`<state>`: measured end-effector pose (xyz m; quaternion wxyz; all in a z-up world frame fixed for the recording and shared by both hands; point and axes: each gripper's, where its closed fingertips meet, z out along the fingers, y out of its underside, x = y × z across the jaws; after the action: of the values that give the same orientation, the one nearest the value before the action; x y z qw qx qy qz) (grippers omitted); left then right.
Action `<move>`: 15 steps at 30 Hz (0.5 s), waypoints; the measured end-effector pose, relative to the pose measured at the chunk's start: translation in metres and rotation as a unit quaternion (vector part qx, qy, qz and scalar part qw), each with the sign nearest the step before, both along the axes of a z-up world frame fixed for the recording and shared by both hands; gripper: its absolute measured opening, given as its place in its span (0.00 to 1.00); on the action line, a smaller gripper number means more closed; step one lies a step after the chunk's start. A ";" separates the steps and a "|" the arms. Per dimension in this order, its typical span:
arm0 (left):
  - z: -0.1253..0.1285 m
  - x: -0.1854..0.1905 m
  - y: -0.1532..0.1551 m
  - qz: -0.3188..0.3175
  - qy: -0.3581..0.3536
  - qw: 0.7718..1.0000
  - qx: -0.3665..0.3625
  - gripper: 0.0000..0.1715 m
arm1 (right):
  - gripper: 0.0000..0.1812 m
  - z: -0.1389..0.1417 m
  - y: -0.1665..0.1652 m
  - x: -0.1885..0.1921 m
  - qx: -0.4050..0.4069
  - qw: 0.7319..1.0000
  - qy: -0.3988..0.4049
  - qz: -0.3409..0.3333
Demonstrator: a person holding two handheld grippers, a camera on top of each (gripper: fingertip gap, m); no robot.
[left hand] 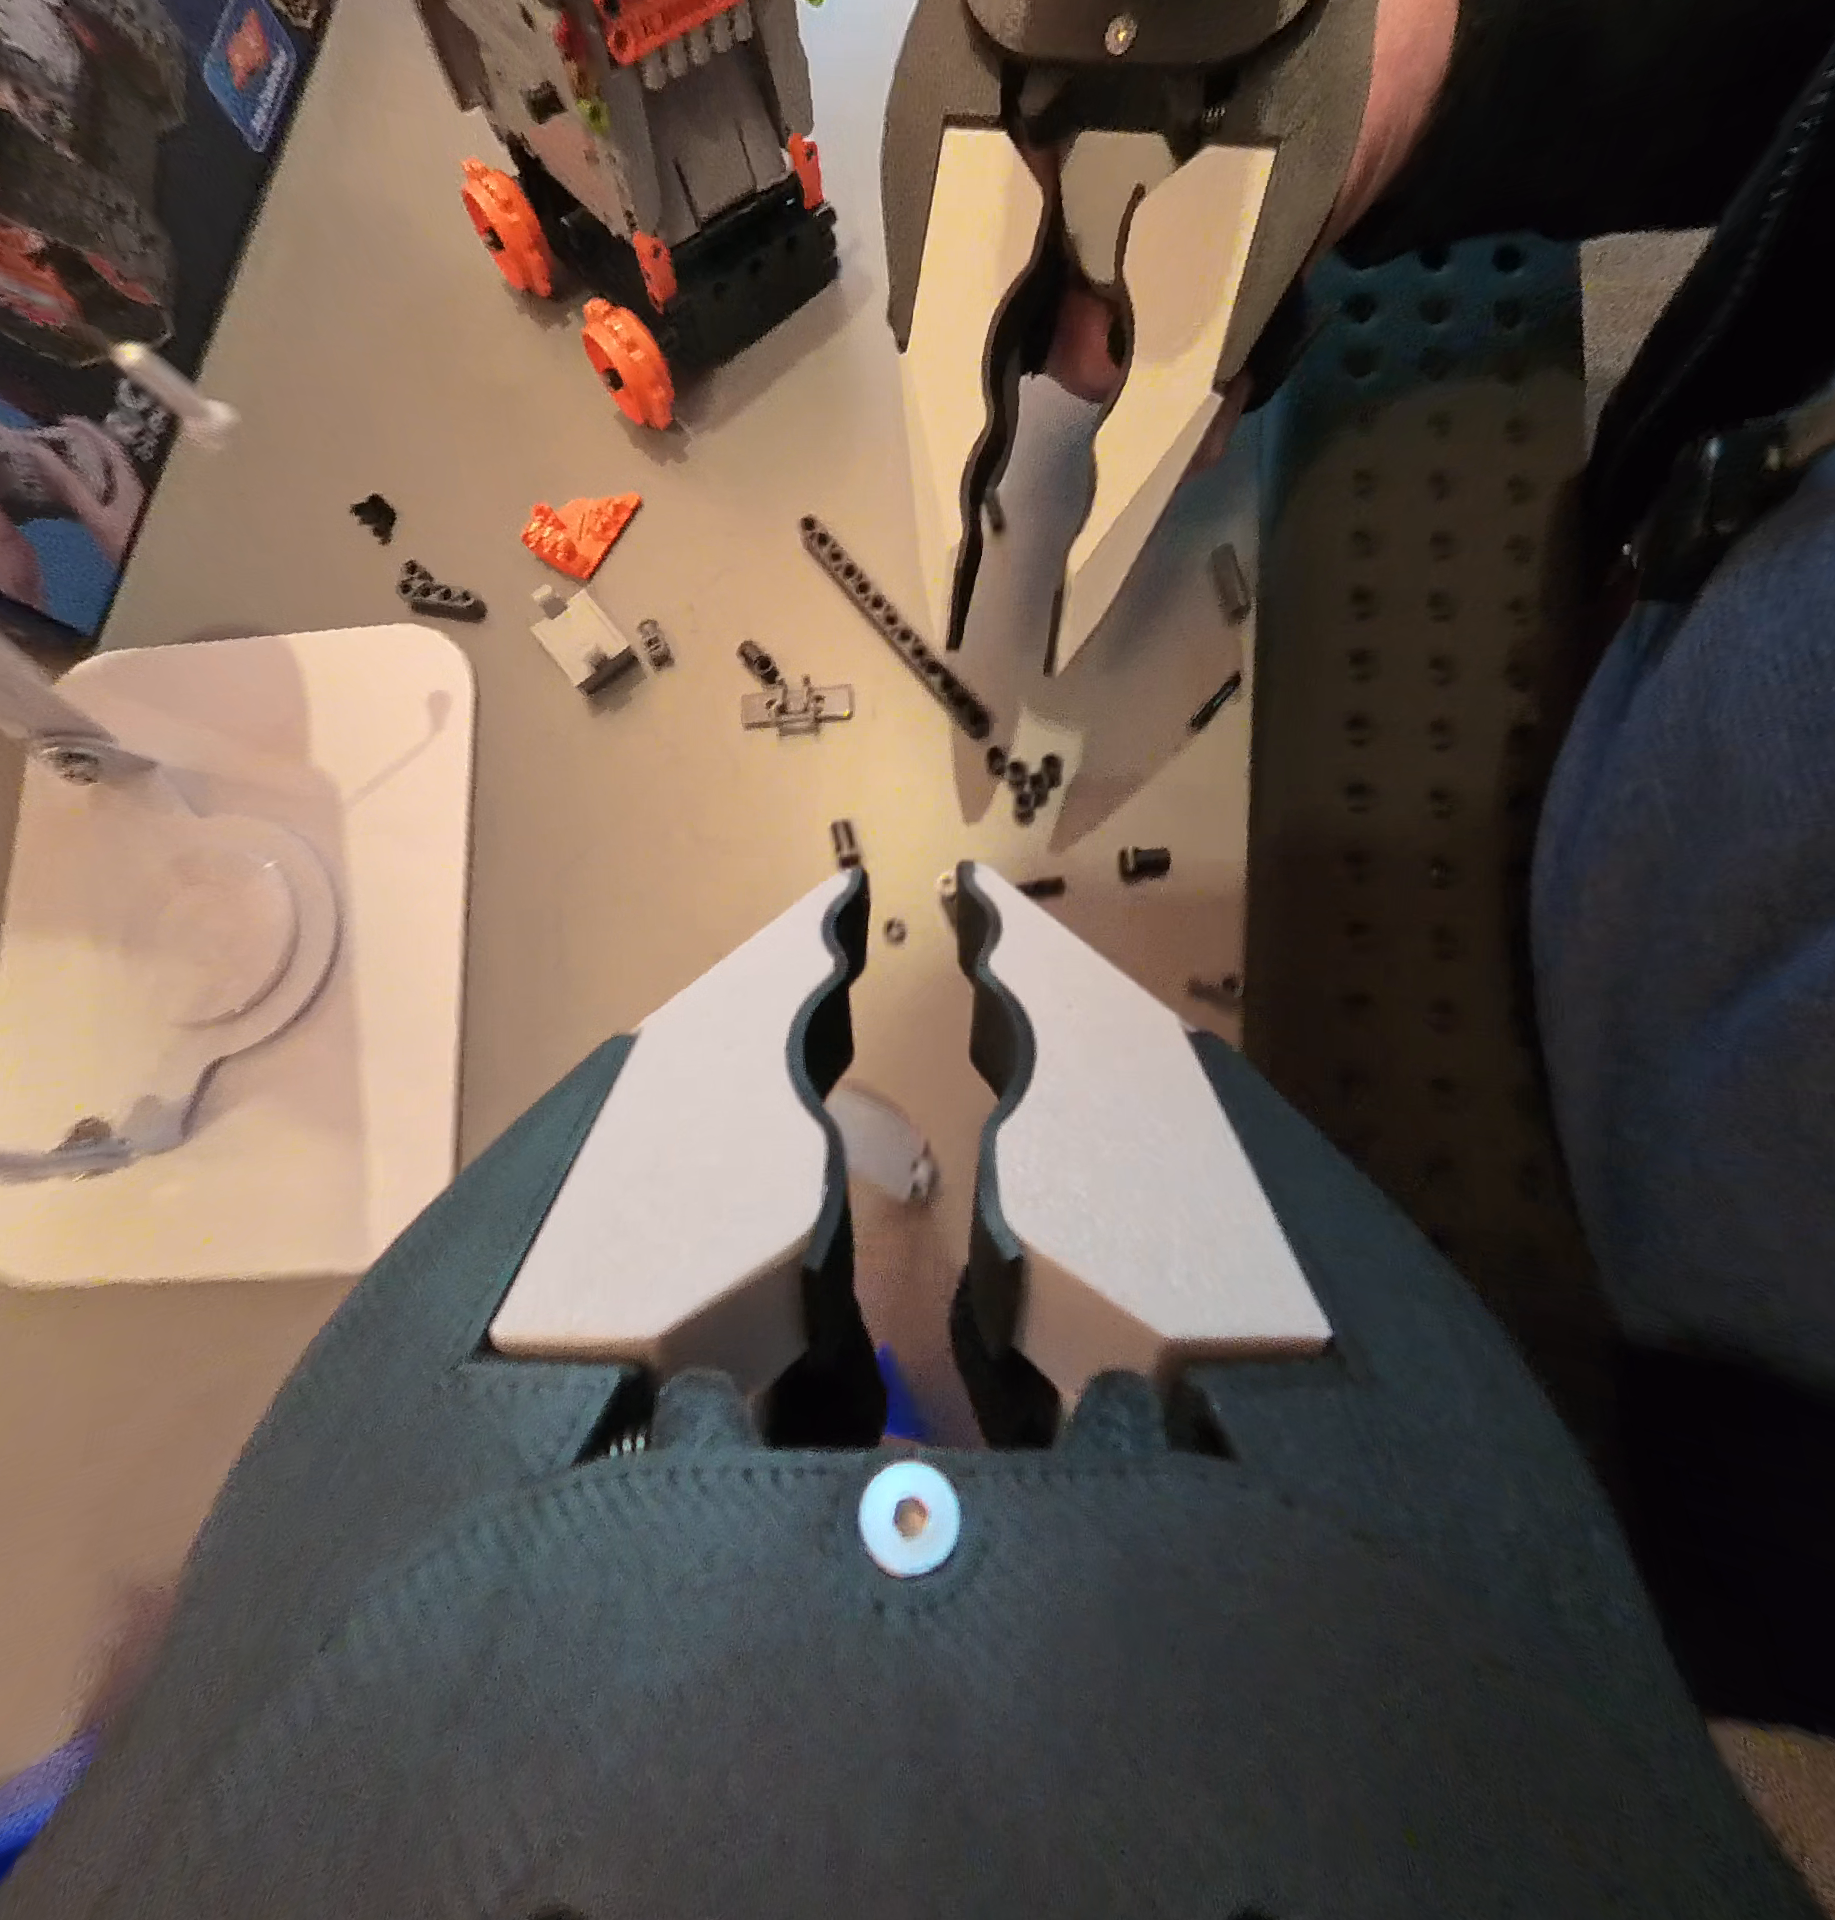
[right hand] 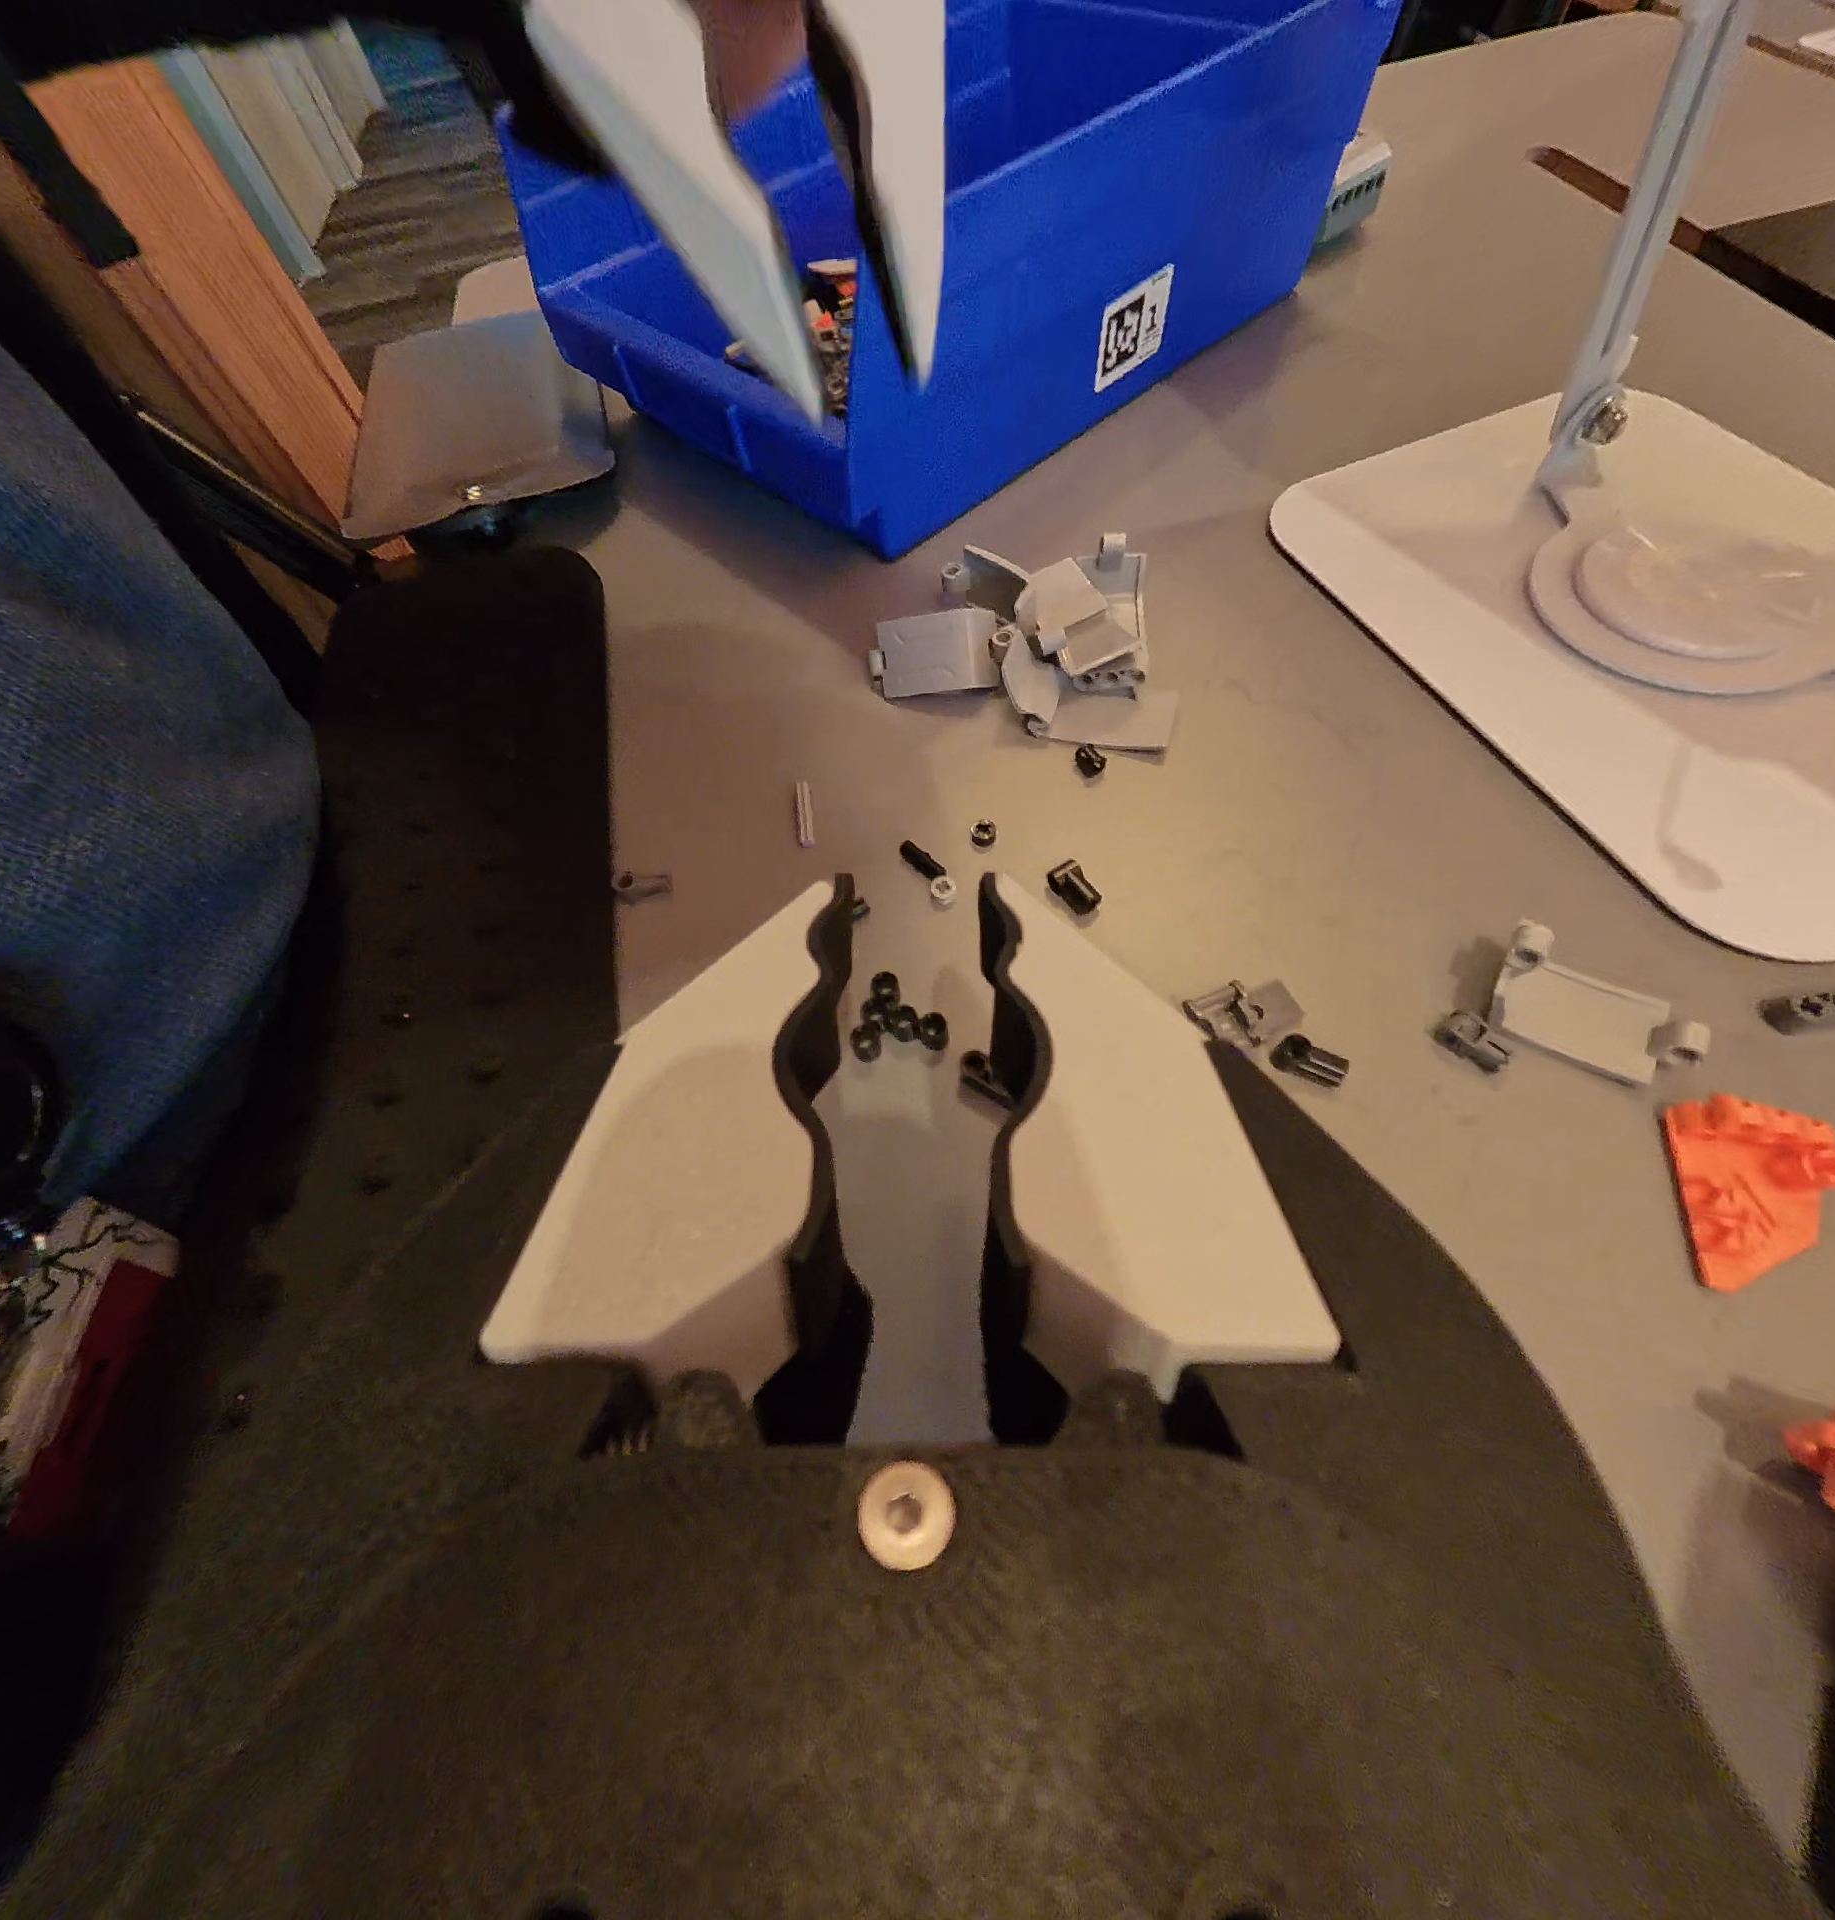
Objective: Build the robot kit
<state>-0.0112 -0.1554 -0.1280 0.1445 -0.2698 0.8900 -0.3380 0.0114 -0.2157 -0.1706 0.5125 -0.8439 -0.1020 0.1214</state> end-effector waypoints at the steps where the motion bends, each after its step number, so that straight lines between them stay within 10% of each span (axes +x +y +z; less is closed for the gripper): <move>1: 0.006 0.000 0.015 0.012 -0.005 1.000 0.018 0.09 | 0.12 -0.003 -0.001 0.002 -0.002 1.000 0.002 -0.004; 11: 0.036 -0.052 0.295 0.265 0.102 0.919 0.273 0.05 | 0.11 -0.037 -0.003 0.003 -0.048 0.999 0.012 -0.010; 15: 0.007 -0.075 0.330 0.279 0.172 0.901 0.284 0.05 | 0.11 -0.043 -0.002 0.002 -0.066 0.998 0.010 -0.008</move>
<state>-0.0863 0.1743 -0.1206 0.1483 -0.5088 0.8473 0.0352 0.0130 -0.2180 -0.2133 0.4575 -0.8754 -0.0824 0.1323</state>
